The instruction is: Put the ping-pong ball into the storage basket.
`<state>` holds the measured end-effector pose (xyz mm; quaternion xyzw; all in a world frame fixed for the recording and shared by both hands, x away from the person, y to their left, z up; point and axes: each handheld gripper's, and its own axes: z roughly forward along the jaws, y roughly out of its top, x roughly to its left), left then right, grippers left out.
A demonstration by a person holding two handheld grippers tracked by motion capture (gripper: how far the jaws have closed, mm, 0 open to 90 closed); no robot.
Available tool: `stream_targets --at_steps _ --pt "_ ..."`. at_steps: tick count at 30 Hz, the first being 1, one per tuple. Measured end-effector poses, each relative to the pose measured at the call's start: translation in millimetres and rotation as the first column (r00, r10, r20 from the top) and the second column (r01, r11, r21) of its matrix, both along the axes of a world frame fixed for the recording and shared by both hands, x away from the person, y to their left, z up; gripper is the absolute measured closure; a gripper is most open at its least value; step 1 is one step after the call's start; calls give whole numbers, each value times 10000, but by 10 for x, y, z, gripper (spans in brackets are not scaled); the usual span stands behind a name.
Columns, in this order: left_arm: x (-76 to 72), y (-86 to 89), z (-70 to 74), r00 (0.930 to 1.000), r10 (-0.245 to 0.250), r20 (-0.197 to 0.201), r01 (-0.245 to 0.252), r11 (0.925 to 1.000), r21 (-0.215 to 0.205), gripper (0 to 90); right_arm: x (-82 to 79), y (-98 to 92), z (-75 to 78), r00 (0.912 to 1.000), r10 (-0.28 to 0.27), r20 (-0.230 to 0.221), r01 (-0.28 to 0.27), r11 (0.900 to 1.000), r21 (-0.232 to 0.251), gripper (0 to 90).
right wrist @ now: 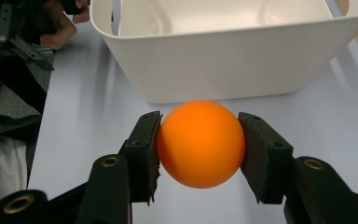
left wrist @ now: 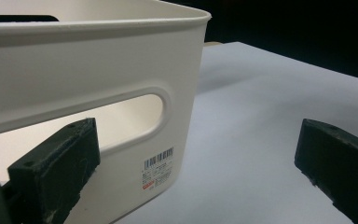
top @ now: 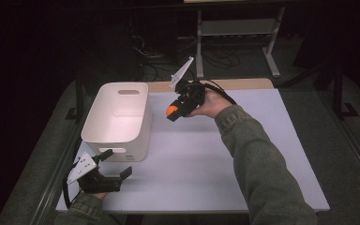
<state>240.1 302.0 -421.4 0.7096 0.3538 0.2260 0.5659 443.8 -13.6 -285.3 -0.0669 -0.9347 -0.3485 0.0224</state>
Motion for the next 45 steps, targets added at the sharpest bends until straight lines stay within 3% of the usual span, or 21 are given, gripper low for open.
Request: stream_targets --at_steps 15,25,45 --pt "-1 4 2 10000 -8 11 8 10000 2 0 6 115 199 9998 156 83 -159 9991 393 502" --pt "1 8 3 10000 -2 23 2 10000 -9 0 22 189 246 9997 199 166 -206 9988 442 502" --pt "-1 12 5 10000 -5 23 6 10000 -86 0 25 550 371 9965 840 53 -842 9953 471 502"
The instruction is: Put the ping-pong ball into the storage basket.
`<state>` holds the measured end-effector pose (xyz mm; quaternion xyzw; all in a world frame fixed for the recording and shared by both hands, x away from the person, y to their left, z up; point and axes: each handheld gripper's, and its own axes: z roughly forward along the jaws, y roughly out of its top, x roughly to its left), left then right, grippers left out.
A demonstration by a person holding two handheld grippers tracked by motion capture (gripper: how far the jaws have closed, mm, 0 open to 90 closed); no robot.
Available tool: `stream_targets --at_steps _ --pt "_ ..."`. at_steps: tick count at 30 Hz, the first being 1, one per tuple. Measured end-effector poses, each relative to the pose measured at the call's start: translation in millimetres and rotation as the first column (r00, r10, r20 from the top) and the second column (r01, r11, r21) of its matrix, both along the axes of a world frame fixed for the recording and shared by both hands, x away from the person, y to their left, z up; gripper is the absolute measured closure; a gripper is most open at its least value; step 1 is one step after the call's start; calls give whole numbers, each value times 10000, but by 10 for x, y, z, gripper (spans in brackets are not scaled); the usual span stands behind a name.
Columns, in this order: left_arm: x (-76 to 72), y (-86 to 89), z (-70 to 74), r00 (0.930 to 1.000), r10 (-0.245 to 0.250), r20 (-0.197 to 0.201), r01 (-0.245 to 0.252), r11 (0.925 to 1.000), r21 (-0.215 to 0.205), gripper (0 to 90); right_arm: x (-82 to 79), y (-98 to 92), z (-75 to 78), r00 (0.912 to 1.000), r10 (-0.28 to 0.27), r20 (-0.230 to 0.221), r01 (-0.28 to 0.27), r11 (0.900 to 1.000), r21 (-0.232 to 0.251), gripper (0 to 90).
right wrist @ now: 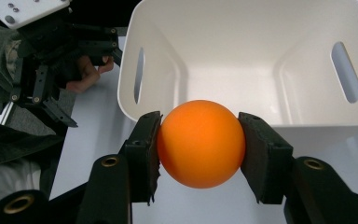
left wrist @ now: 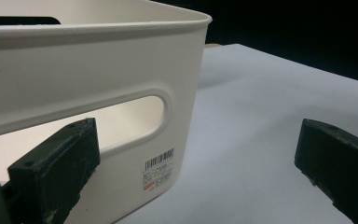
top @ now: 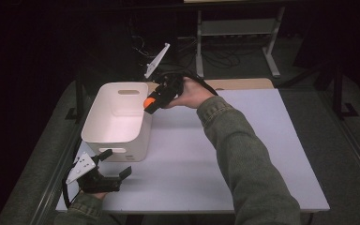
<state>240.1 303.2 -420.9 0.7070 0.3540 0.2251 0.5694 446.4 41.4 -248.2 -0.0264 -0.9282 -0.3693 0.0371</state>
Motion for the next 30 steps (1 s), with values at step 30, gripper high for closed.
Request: stream_targets --at_steps 30 --pt "5 5 2 10000 -26 4 26 10000 -47 0 40 458 -134 9979 593 -277 -600 9979 -231 502"
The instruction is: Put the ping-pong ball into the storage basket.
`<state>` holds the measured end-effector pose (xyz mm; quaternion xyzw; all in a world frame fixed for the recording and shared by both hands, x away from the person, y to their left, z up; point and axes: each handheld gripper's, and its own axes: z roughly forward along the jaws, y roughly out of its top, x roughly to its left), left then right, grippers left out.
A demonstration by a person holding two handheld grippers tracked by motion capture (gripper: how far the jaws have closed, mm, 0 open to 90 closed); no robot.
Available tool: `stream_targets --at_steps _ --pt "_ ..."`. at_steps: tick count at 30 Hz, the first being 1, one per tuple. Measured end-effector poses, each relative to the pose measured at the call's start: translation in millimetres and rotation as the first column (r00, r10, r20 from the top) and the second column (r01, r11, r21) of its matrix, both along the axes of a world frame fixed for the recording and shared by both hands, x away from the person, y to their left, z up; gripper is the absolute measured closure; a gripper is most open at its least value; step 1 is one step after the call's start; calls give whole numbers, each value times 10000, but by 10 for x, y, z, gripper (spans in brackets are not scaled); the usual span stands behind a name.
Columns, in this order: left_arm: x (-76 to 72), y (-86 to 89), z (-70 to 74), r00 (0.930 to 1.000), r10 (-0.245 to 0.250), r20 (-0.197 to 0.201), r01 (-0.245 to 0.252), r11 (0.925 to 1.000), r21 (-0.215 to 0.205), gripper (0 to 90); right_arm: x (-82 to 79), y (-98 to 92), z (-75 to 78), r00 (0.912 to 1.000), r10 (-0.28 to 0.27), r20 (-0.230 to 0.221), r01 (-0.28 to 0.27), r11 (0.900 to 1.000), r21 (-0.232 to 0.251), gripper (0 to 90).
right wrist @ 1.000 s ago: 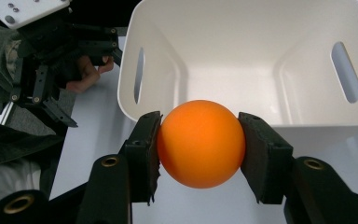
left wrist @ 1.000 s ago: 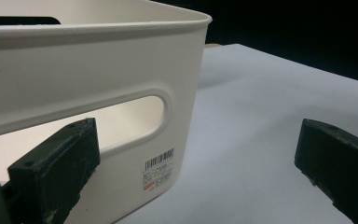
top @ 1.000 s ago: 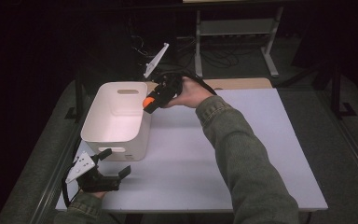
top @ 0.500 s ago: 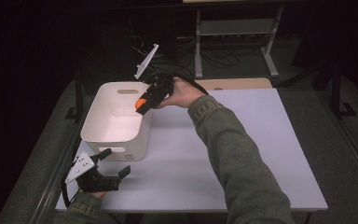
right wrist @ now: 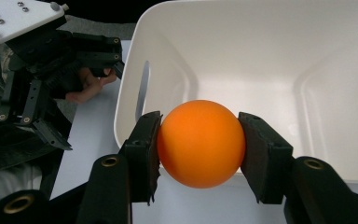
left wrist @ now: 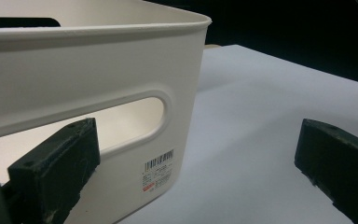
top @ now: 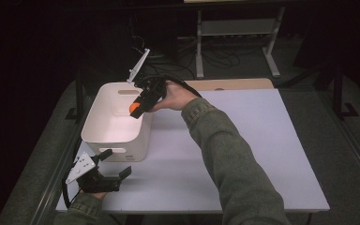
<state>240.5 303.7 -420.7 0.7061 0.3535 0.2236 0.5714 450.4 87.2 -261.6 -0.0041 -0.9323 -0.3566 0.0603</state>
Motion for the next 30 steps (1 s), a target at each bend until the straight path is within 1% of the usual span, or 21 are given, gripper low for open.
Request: stream_targets --at_steps 7,8,18,25,30 --pt "0 4 1 10000 -20 0 20 10000 22 0 14 71 -67 10000 44 -78 -44 10000 23 501" --pt "0 6 2 10000 -23 -6 23 10000 46 0 19 90 -95 9999 95 -111 -95 10000 -6 501" --pt "2 1 -1 10000 -38 -11 38 10000 22 0 46 158 -182 9997 124 -198 -123 9999 49 501" --pt "5 -2 -3 10000 -41 -14 41 10000 27 0 79 186 -229 9997 51 -240 -47 9998 167 501" --pt "3 -3 -3 10000 -41 -15 41 10000 37 0 90 206 -254 9997 -61 -227 64 9998 163 500"
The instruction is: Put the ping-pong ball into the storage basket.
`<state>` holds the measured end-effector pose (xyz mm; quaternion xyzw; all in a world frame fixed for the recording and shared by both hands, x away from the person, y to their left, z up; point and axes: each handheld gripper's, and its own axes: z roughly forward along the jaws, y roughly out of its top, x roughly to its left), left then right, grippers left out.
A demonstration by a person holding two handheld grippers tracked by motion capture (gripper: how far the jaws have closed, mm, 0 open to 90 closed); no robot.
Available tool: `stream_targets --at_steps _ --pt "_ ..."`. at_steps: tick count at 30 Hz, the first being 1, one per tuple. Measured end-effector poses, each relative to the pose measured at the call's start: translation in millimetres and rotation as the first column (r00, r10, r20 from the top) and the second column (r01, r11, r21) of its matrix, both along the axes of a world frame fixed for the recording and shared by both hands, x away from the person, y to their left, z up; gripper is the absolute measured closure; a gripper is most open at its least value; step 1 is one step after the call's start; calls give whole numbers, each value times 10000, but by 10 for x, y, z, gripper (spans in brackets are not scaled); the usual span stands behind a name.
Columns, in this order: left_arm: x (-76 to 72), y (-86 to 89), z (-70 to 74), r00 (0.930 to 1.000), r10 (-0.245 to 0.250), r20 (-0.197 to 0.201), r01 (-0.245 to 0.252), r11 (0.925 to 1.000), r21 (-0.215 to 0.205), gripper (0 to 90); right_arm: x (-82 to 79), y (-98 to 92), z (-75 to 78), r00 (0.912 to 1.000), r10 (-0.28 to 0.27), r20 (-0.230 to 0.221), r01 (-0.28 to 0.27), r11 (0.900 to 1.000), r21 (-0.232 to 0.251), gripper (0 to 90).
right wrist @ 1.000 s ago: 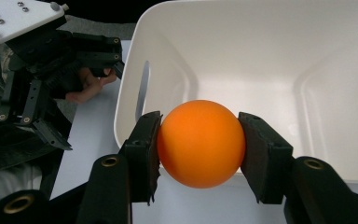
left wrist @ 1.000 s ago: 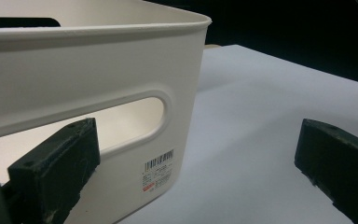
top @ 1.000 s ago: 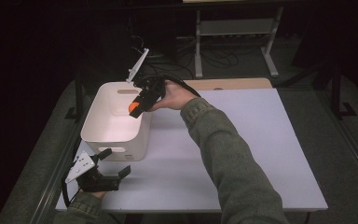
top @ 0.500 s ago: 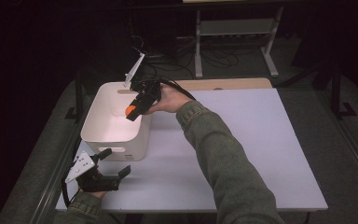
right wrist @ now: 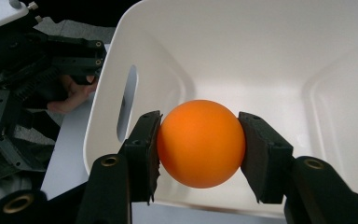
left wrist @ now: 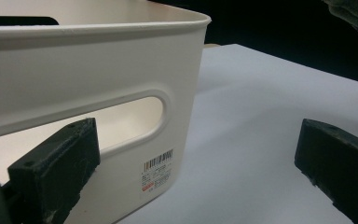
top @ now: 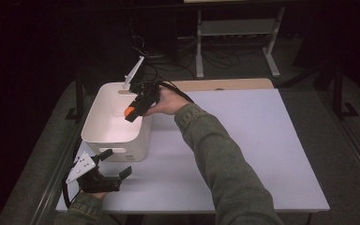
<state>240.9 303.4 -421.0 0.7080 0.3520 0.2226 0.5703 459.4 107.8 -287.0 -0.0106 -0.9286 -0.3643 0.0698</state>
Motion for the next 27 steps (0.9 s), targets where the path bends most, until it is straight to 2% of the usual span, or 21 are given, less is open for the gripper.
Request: stream_targets --at_steps 5,6,8,9,10,11,16,19,20,27 --pt "-2 -1 0 10000 5 -8 -5 10000 -12 0 11 10 5 9994 -116 -314 126 9994 311 474" --pt "-3 0 1 10000 3 -7 -3 10000 -15 0 17 -3 15 9988 -174 -447 194 9988 456 399" --pt "-2 2 2 10000 4 0 -4 10000 -27 0 16 -19 29 9987 -255 -439 277 9983 506 341" --pt "-2 2 2 10000 8 -3 -8 10000 -25 0 16 -19 29 9987 -255 -439 277 9983 506 341" --pt "-3 1 2 10000 2 -6 -2 10000 -20 0 14 -39 47 9985 -345 -422 368 9978 554 273" --pt "-3 1 2 10000 2 -6 -2 10000 -20 0 14 -39 47 9985 -345 -422 368 9978 554 273" --pt "-2 -1 1 10000 1 -9 -1 10000 -16 0 3 -109 92 9977 -594 -319 612 9965 572 131" --pt "-1 0 0 10000 -2 -4 2 10000 -23 0 -12 -136 110 9981 -562 -272 578 9962 644 108" --pt "1 3 0 10000 -4 -12 4 10000 -52 0 -29 -161 128 9976 -677 -175 688 9946 772 24" --pt "1 -4 -2 10000 -29 -36 29 10000 49 0 -51 -256 168 9942 -1071 65 1062 9908 836 0"
